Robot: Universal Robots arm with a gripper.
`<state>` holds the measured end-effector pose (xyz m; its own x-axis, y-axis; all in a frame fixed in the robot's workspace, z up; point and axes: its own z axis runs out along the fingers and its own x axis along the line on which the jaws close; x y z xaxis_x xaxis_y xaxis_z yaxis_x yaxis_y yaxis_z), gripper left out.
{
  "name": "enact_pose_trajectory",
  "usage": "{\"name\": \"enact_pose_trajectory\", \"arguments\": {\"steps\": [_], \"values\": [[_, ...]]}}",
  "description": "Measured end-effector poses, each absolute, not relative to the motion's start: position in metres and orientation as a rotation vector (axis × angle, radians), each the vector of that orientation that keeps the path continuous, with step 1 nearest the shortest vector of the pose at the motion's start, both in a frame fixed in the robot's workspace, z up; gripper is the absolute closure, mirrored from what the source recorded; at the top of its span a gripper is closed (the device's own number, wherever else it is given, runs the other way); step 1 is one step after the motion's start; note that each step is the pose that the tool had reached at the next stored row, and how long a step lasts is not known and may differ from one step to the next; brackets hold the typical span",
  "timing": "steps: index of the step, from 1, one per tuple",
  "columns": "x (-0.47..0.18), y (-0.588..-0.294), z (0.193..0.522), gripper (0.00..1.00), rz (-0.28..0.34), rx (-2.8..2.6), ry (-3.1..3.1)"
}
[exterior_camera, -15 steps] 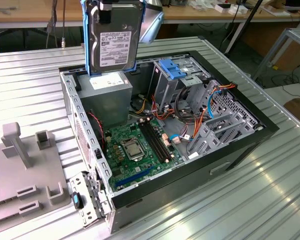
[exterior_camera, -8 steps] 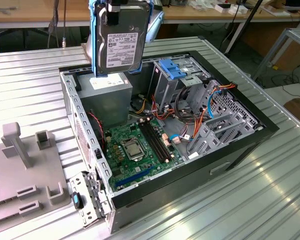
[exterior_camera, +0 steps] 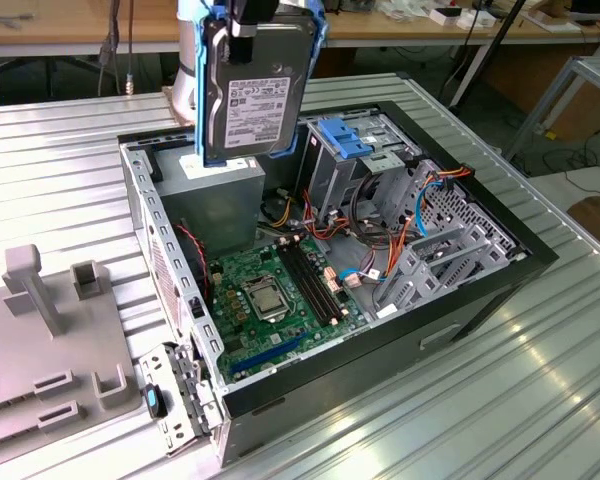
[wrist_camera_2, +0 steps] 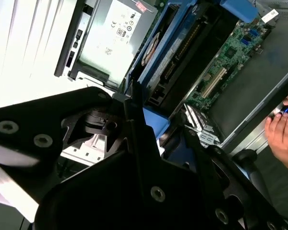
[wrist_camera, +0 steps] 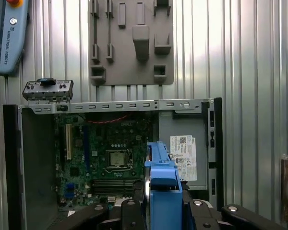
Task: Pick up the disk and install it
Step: 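Pick up the disk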
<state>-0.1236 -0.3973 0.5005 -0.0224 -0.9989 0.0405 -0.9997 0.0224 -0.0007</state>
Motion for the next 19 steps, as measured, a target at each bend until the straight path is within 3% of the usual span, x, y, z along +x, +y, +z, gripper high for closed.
{"name": "enact_pose_trajectory", "arguments": {"steps": [10,19], "values": [[-0.089,-0.401,0.498,0.63,0.048,2.175,-2.224],[-0.076,-0.43,0.494,0.63,0.048,2.175,-2.224]]}}
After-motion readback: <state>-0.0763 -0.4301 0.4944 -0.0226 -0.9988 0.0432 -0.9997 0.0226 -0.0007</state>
